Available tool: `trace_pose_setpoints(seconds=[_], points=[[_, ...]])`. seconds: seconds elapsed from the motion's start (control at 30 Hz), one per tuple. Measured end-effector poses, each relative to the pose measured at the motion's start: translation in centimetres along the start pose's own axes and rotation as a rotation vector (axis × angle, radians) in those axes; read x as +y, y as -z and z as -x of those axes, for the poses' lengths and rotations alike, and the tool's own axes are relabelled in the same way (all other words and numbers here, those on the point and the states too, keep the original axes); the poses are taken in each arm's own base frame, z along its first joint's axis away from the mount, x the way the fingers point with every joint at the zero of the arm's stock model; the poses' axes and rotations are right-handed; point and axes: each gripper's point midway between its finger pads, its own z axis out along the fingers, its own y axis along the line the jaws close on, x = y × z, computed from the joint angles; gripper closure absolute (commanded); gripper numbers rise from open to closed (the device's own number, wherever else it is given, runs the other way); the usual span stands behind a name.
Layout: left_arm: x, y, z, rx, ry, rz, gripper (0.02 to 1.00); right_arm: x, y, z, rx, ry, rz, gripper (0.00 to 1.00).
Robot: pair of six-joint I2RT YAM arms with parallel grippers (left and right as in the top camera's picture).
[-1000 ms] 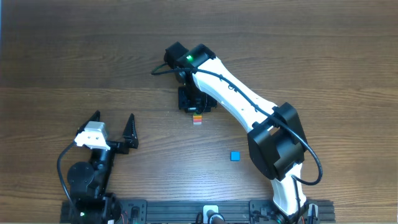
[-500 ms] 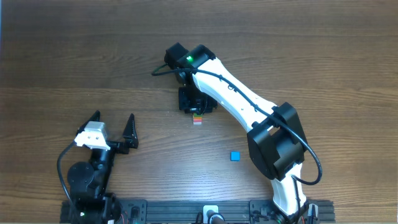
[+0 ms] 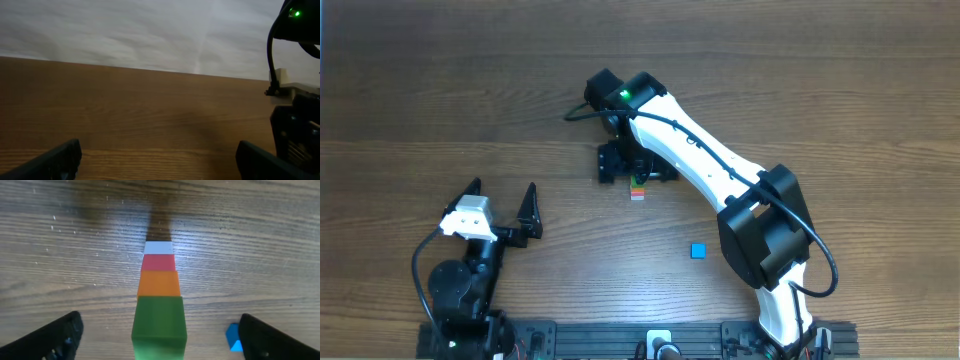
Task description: Stack Cubes
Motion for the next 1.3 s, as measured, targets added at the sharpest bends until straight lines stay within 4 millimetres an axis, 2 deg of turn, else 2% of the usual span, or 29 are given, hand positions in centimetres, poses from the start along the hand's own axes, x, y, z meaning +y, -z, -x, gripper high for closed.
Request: trace_pose_setpoints(seconds=[0.17,0.27,0.4,0.53,0.63,0.73,0.9,1.1,1.3], points=[[0.0,0.0,0.0,0.000,0.000,0.000,0.018,0.0,0.2,0.1,-0.010,0.003,0.007,0.007],[0.0,0.0,0.0,0.000,0.000,0.000,0.018,-0.2,1.6,0.2,-0.039,0.005,0.029,0.007],[0.0,0.0,0.0,0.000,0.000,0.000,0.018,-1.5,6.2,0.6,-0.142,0.017,0.095,0.007],[0.0,0.0,0.0,0.000,0.000,0.000,0.018,-5.0,11.5,-0.7,-0.232,0.010,0.131,0.007],[0.0,0.0,0.0,0.000,0.000,0.000,0.018,-7.8,13.1,-1.8,-0.268,0.002,0.134,0.007],[0.0,0.0,0.0,0.000,0.000,0.000,0.018,-10.5,11.5,-3.7,-0.230,-0.014,0.096,0.007],[0.0,0.0,0.0,0.000,0.000,0.000,0.018,-12.4,6.3,-6.9,-0.144,0.004,0.044,0.007],[0.0,0.0,0.0,0.000,0.000,0.000,0.018,-12.6,2.1,-9.3,-0.108,0.044,0.027,0.009],[0.0,0.0,0.0,0.000,0.000,0.000,0.018,-12.1,-1.5,-10.0,-0.104,0.054,0.026,0.009]])
